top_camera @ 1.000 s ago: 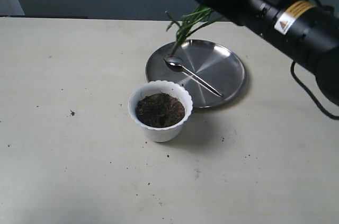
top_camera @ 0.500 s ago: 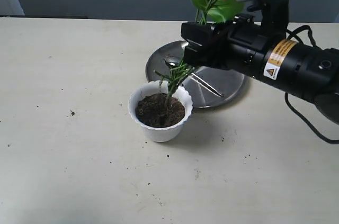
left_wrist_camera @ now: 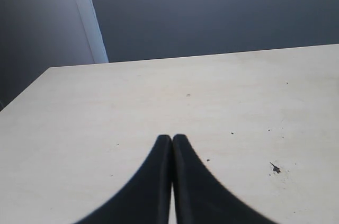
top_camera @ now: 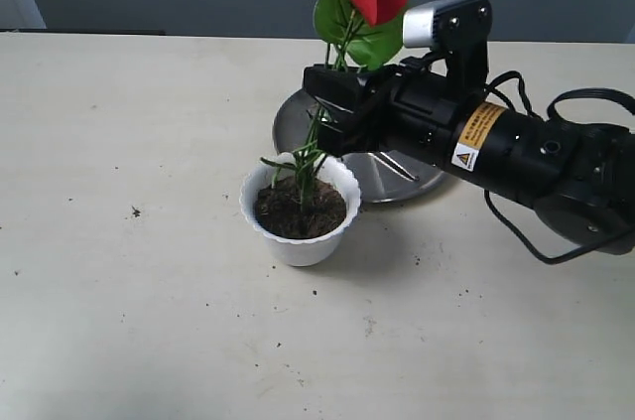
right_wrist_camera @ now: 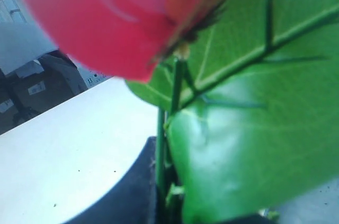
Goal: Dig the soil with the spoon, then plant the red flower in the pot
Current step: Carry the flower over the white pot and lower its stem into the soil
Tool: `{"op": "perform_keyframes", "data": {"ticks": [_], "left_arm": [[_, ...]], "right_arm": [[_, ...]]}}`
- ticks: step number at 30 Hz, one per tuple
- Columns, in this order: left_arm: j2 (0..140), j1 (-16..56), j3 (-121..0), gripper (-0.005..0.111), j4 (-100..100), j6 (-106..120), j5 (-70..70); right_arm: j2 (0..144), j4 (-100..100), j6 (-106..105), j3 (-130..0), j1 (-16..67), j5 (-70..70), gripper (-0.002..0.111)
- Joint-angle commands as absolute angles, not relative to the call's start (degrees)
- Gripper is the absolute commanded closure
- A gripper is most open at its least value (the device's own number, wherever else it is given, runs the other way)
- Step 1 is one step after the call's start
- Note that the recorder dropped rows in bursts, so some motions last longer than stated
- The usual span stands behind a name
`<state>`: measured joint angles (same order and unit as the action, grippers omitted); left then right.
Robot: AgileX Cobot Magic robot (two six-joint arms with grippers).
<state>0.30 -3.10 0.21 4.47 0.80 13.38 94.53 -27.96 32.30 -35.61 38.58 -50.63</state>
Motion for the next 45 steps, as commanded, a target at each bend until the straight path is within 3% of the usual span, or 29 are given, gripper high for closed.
{"op": "perform_keyframes", "data": {"ticks": [1,10,26,45], "left_arm": [[0.0,-2.7,0.0,0.106,4.0,0.6,13.3],[0.0,-2.7,0.0,0.106,4.0,0.6,13.3],[0.0,-2.7,0.0,0.106,4.0,0.6,13.3],[0.0,-2.7,0.0,0.106,4.0,0.6,13.3]], "right_arm": [[97.7,-30.6,31.5,-35.0,38.5,-45.7,0.109],[97.7,-30.1,33.2,-35.0,38.5,-50.7,0.109],[105.5,-29.3,35.8,-35.1,38.5,-47.3,0.109],[105.5,-29.2,32.9,-35.1,38.5,-33.1,0.109]]}}
